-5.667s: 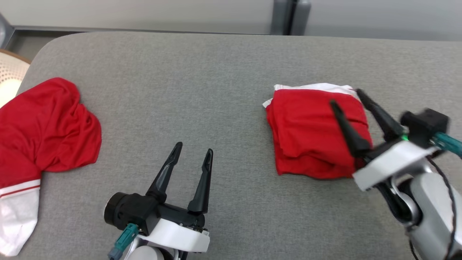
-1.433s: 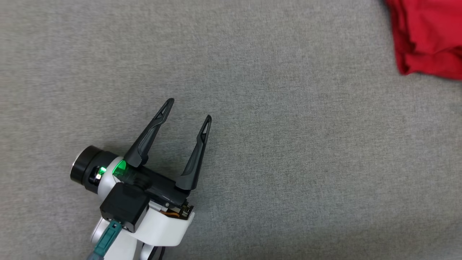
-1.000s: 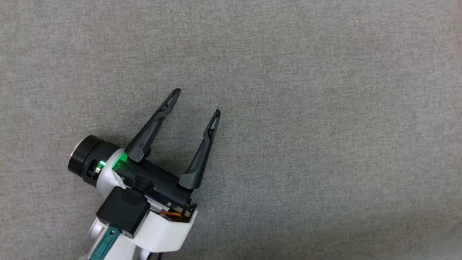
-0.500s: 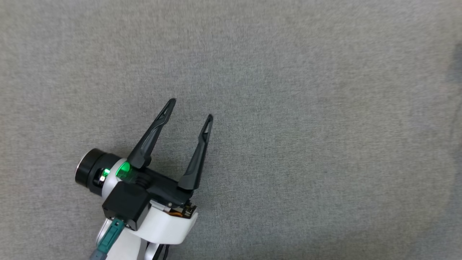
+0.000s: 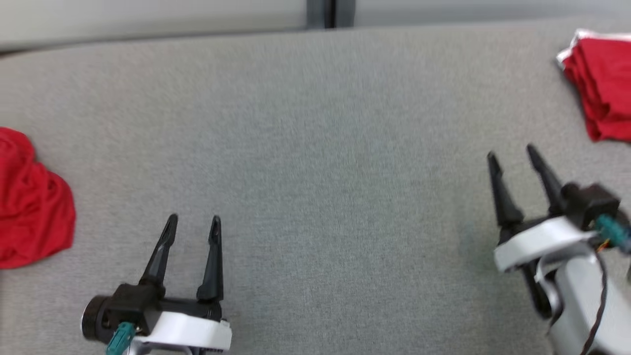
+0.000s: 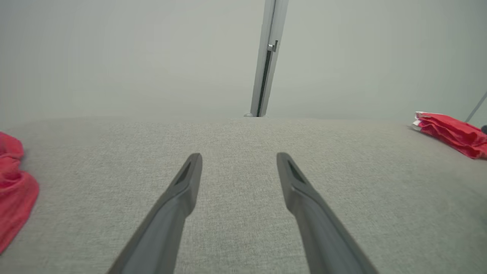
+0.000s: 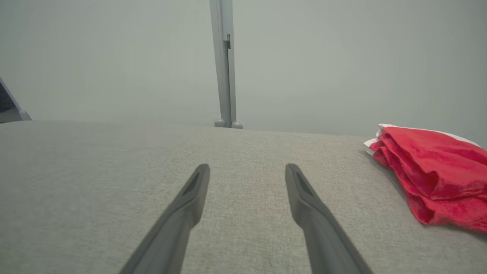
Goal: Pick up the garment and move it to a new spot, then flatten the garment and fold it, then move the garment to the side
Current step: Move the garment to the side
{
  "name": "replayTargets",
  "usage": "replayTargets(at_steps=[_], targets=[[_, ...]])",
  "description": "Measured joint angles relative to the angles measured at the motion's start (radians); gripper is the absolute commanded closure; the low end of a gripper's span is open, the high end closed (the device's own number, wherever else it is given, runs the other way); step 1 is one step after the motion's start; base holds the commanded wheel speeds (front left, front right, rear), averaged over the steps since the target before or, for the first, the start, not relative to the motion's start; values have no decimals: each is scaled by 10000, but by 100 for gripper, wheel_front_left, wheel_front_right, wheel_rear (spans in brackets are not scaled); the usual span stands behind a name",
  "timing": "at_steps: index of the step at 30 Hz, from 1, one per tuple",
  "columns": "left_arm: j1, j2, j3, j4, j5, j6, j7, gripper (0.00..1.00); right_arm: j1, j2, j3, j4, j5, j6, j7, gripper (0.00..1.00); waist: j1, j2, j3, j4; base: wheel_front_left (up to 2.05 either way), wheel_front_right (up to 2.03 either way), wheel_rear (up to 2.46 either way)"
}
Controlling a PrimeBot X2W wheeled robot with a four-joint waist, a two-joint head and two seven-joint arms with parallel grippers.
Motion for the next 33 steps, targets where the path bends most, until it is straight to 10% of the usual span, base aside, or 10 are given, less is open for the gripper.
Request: replayTargets(at_steps=[11,33], targets=[[1160,-15,130,-355,-560,157,0,0,3357,1789,-1062,-3212,-1505,-6,-8,0,0,1,-2131,215,0,0,0],[2449,-15,370,-198,-188,104,2,0,5141,1841,-612,-3532,-1080,-6,-8,0,0,1,-3002,-283,0,0,0]])
